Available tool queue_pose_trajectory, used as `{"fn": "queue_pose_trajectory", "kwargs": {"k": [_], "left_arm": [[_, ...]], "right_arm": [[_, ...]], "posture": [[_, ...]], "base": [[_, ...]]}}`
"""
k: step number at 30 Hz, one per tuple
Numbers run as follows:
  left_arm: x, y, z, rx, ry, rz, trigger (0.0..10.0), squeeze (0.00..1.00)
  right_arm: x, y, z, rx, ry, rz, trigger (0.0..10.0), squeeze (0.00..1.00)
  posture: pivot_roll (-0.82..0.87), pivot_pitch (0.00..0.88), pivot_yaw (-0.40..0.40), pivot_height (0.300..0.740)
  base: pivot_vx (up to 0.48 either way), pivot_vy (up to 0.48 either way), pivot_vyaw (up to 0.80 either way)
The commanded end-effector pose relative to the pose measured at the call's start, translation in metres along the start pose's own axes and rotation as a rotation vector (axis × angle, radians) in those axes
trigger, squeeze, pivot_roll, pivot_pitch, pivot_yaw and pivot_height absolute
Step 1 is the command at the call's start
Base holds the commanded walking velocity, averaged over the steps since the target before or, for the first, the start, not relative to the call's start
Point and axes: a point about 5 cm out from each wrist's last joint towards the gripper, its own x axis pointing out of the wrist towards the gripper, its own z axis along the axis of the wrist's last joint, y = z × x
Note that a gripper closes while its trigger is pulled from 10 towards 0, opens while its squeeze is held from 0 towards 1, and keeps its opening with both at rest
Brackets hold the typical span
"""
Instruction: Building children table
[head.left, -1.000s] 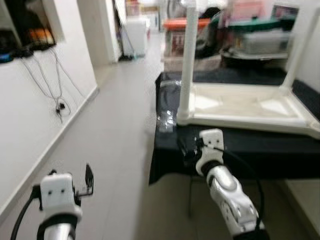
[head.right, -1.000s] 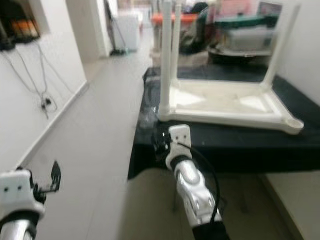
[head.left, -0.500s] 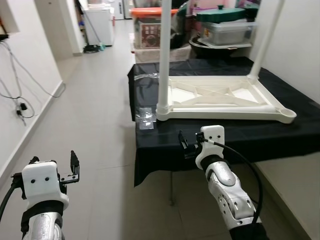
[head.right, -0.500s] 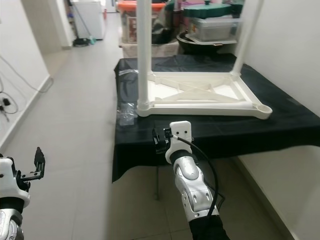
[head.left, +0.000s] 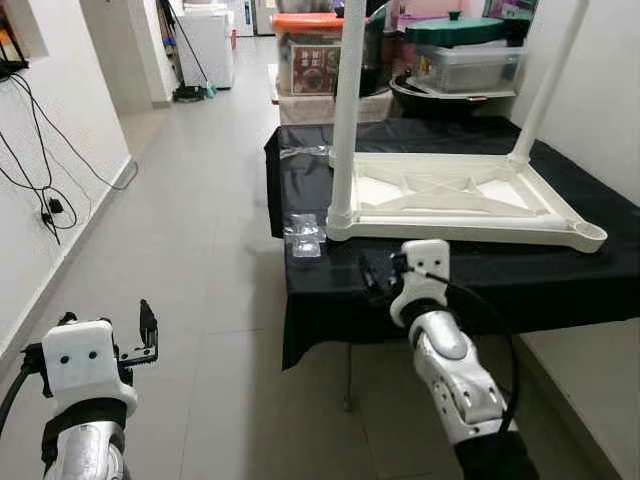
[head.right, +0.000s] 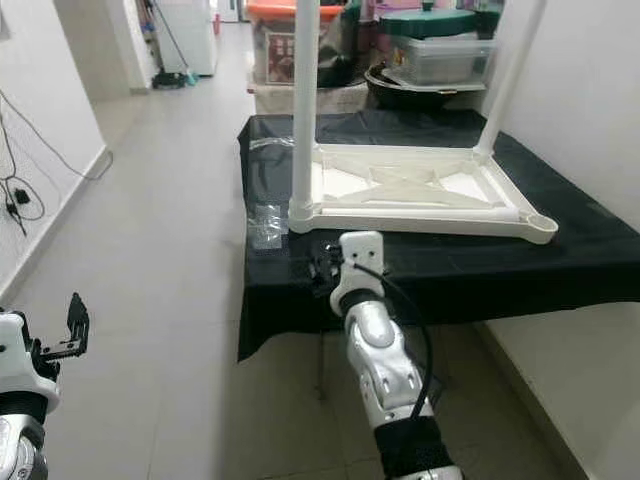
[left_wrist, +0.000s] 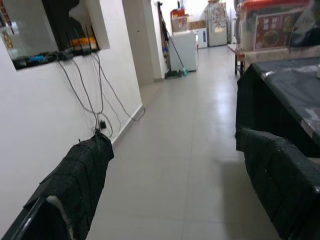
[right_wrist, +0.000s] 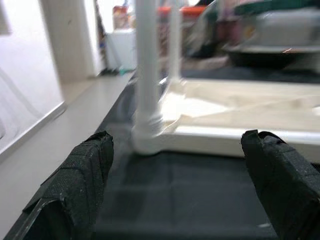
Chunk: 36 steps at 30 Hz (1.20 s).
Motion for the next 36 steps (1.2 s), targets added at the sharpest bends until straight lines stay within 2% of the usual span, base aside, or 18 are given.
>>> {"fn": "queue_pose_trajectory", "kwargs": {"k": [1, 36], "left_arm": [[0.0009, -0.0012, 0.0003, 0.01, 0.002, -0.007, 10.0, 0.0], [0.0003, -0.0059, -0.0025, 0.008, 0.012, -0.039, 10.0, 0.0]], "right_arm": [[0.0006, -0.0077, -0.0028, -0.002, -0.001, -0.034, 10.0, 0.0], [0.004, -0.0044, -0.0012, -0.002, -0.008, -0.058, 10.0, 0.0]], "posture": [[0.01, 0.0, -0.018, 0.74], [0.02, 0.0, -0.006, 0.74]], "base": [[0.0, 0.0, 0.0], [0.279, 0.0, 0.0]]}}
